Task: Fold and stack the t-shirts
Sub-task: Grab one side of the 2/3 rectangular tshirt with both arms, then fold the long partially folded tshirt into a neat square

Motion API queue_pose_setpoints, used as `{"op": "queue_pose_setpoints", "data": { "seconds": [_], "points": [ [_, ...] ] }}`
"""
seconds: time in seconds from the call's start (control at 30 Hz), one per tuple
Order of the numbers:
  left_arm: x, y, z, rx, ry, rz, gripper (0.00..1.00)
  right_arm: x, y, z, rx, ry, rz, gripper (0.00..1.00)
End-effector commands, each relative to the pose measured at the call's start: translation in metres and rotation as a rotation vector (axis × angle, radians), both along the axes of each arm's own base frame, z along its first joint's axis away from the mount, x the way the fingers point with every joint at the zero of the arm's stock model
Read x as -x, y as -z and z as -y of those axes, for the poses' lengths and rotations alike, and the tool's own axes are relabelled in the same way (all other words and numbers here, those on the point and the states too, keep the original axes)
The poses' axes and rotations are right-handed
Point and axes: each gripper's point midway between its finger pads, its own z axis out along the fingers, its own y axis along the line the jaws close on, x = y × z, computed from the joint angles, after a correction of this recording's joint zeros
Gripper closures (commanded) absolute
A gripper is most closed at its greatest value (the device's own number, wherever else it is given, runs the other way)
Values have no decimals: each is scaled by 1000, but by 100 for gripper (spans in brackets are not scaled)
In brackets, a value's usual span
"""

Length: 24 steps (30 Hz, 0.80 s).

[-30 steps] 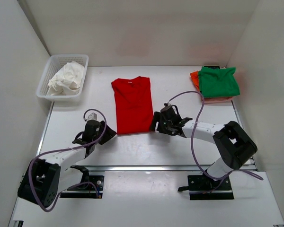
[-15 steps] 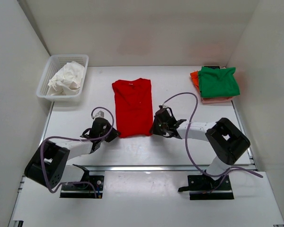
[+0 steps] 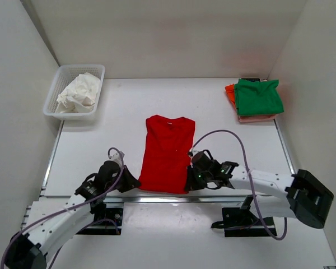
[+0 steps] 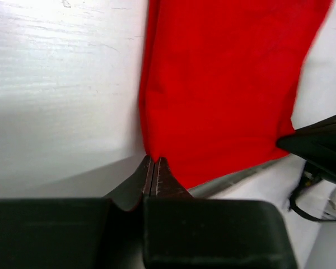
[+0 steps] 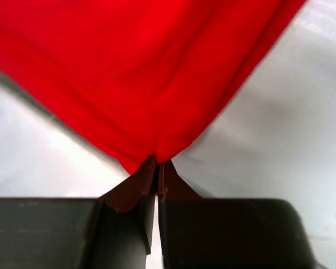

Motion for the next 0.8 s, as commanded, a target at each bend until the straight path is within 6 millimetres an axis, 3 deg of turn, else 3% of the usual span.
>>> {"op": "queue_pose_setpoints", "data": {
  "seconds": [0.0, 0.1, 0.23, 0.3, 0.37, 0.4, 0.47, 0.53, 0.57, 0.6, 0.7, 0.73, 0.77],
  "points": [
    [0, -21, -7, 36, -24, 31, 100, 4, -21, 14, -55, -37, 18, 100],
    [-22, -59, -4, 104, -16, 163, 100, -21, -52, 22, -148, -21, 84, 100],
    [-54, -89, 6, 134, 19, 302, 100, -70, -97, 37, -295, 20, 199, 100],
    [-75, -102, 9, 128, 14, 362, 100, -90, -108, 41, -311, 25, 246, 100],
    [-102, -128, 9, 137, -23, 487, 100, -115, -122, 43, -313, 33, 315, 100],
    [-115, -147, 10, 146, -31, 546, 100, -120, -120, 38, -319, 20, 306, 100],
    [-140, -168, 3, 115, -86, 619, 100, -147, -135, 37, -353, 33, 359, 100],
    [-163, -188, -4, 82, -133, 677, 100, -169, -133, 36, -353, 56, 360, 100],
    [-175, -191, -8, 66, -163, 692, 100, -180, -143, 35, -364, 53, 394, 100],
    [-185, -196, -11, 50, -171, 708, 100, -190, -138, 35, -354, 61, 382, 100],
    [-214, -217, -21, -2, -244, 778, 100, -230, -151, 37, -343, 80, 434, 100],
    [-224, -214, -23, -28, -257, 775, 100, -242, -145, 40, -332, 95, 424, 100],
    [-229, -218, -23, -30, -261, 797, 100, -256, -154, 44, -332, 106, 460, 100]
  ]
}}
